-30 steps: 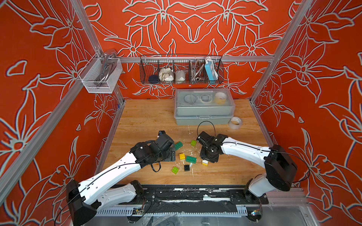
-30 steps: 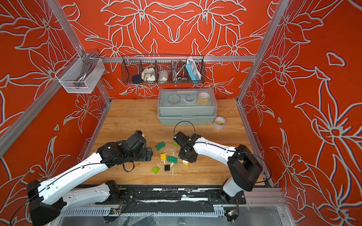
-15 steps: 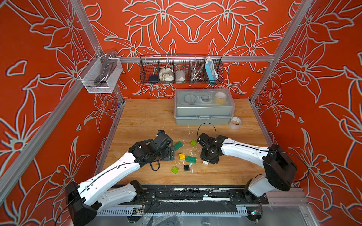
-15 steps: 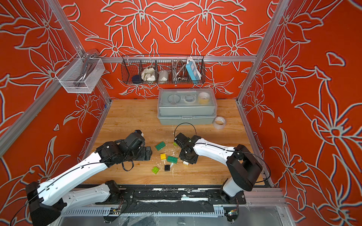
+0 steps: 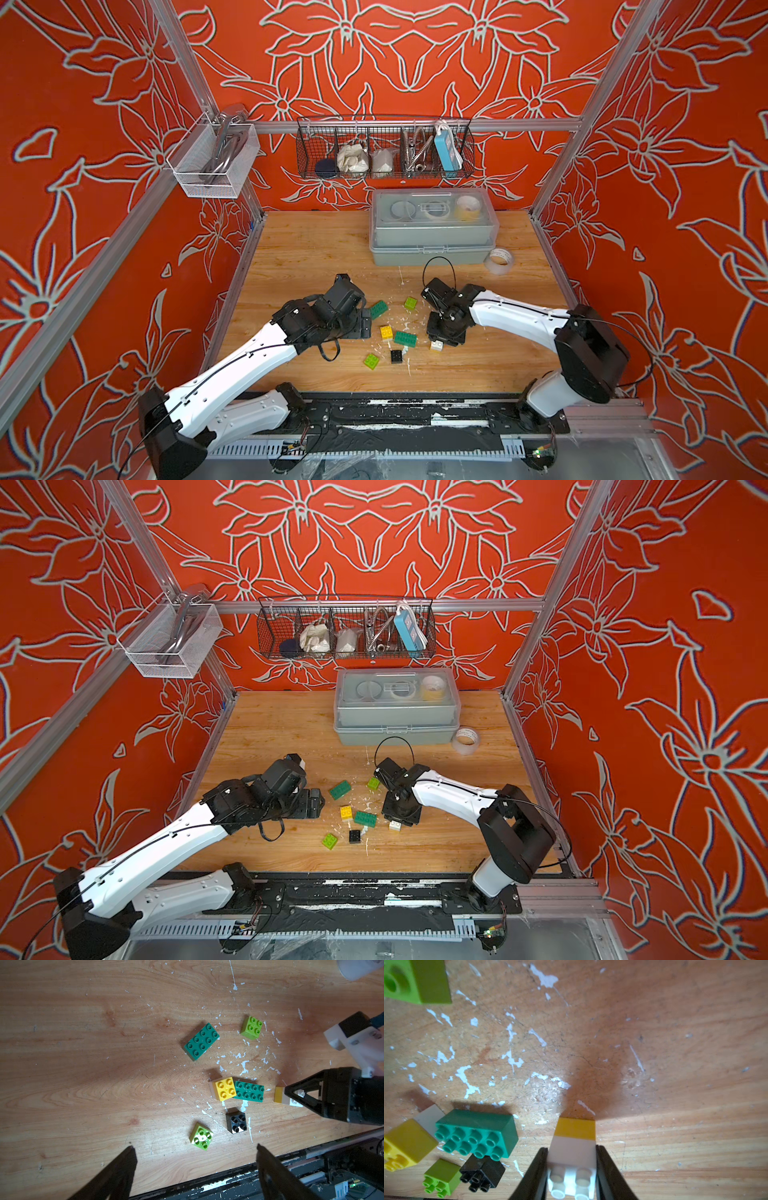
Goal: Assemble a giraffe with lego
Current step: Assemble the lego brick with the lego brick, then pick up the lego brick from the center of the board.
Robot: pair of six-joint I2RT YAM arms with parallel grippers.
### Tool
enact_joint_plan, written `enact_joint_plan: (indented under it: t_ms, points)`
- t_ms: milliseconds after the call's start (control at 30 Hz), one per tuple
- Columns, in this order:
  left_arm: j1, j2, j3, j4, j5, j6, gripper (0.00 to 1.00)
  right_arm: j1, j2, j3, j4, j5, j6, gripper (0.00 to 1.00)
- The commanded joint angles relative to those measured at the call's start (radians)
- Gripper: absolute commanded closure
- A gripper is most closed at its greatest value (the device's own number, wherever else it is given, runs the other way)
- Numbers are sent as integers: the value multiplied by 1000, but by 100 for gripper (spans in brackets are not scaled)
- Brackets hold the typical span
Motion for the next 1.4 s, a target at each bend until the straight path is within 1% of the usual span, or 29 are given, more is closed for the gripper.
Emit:
enact_joint_plan:
  t_ms: [0,33,100,167,300,433,567,633,733,800,833,1100,1267,1367]
  points:
    - [12,-7,15,5,2,0,11,-9,92,4,-29,21,-130,59]
    - [14,-6,22,3,4,0,6,-8,91,15,-36,20,-141,58]
    - [16,-1,39,-4,1,1,5,-8,72,26,-46,22,-153,55]
    - [19,7,50,-9,1,-1,1,-9,51,31,-54,27,-161,50]
    - [27,30,72,-20,7,-12,1,-18,22,44,-69,18,-174,39]
    - [49,82,123,-87,27,-34,0,-32,-47,64,-78,-1,-177,28]
    - [68,166,187,-136,91,-38,0,-62,-172,69,-124,8,-202,19]
    - [73,235,228,-152,109,-20,0,-83,-243,51,-139,12,-224,14]
    - [113,352,262,-143,151,-6,0,-95,-322,26,-167,26,-268,9]
    - [161,422,270,-133,198,-56,1,-96,-344,21,-180,34,-287,7]
    - [168,441,276,-123,202,-81,0,-98,-349,22,-183,36,-295,6]
    - [173,646,376,-35,218,-367,1,-186,-394,33,-169,-21,-386,2]
    - [164,792,444,-11,232,-470,0,-246,-416,16,-159,-79,-431,1]
    - [144,855,492,-44,192,-498,1,-287,-417,21,-162,-109,-471,1]
